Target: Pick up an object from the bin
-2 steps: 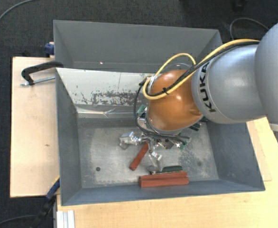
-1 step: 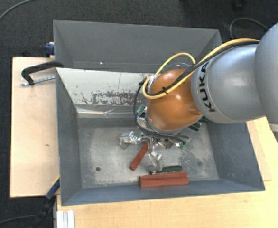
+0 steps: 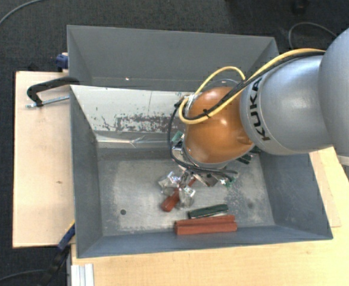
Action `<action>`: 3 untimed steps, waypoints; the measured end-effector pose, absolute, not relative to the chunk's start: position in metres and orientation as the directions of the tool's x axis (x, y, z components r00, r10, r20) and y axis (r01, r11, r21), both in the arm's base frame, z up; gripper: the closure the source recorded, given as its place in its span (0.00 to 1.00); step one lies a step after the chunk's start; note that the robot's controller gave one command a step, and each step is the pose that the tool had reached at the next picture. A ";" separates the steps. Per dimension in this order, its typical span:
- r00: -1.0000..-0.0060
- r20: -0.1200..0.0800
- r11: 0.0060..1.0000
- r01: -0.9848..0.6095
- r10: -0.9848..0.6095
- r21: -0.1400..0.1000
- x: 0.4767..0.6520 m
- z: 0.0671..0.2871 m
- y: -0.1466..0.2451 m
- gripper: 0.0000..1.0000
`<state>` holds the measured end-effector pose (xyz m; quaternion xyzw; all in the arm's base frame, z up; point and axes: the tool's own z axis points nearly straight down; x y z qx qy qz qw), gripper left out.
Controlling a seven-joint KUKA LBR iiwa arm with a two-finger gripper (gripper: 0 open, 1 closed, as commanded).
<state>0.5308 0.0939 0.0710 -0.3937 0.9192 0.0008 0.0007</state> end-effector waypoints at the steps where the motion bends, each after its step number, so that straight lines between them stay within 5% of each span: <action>1: -0.691 -0.008 0.691 -0.723 -0.723 -0.003 0.532 0.095 0.095 1.00; 2: -0.692 -0.009 0.692 -0.722 -0.722 -0.004 0.534 0.135 0.097 1.00; 3: -0.693 -0.011 0.693 -0.721 -0.721 -0.006 0.537 0.197 0.099 1.00</action>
Offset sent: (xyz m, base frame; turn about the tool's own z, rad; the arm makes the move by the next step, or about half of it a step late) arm 0.0001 0.0000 0.0218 0.0000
